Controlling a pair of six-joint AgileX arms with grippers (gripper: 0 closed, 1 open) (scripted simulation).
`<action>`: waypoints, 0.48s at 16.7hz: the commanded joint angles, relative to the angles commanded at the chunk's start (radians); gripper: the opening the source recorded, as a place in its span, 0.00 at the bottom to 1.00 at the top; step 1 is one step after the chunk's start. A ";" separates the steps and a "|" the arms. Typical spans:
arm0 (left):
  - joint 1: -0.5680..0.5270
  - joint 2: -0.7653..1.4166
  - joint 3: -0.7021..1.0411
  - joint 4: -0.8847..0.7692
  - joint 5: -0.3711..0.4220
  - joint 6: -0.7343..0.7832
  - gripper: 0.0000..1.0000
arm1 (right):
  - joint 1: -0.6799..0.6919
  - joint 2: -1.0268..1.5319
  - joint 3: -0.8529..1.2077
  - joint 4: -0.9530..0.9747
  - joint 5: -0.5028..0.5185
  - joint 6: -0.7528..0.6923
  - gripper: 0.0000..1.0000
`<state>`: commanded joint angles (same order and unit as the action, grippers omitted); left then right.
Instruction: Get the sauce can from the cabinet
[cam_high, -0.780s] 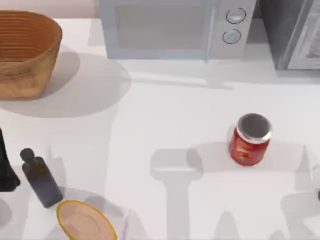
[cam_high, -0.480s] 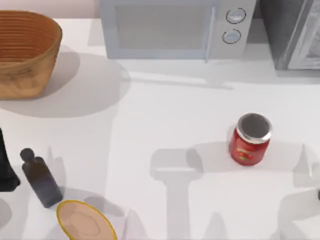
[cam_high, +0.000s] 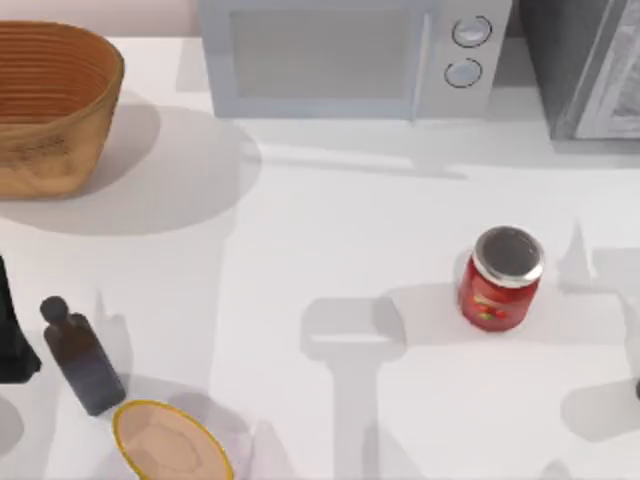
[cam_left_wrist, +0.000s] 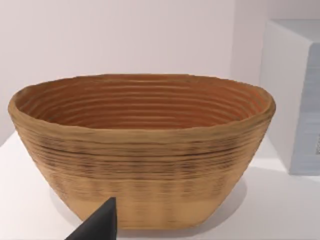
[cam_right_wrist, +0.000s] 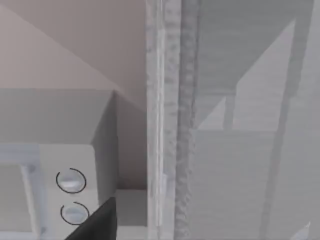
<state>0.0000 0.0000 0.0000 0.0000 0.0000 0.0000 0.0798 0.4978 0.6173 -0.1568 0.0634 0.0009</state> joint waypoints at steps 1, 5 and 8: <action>0.000 0.000 0.000 0.000 0.000 0.000 1.00 | 0.011 0.074 0.093 -0.025 0.010 -0.001 1.00; 0.000 0.000 0.000 0.000 0.000 0.000 1.00 | 0.053 0.366 0.471 -0.122 0.048 -0.002 1.00; 0.000 0.000 0.000 0.000 0.000 0.000 1.00 | 0.080 0.556 0.733 -0.183 0.076 0.000 1.00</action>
<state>0.0000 0.0000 0.0000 0.0000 0.0000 0.0000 0.1599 1.0540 1.3499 -0.3398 0.1397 0.0007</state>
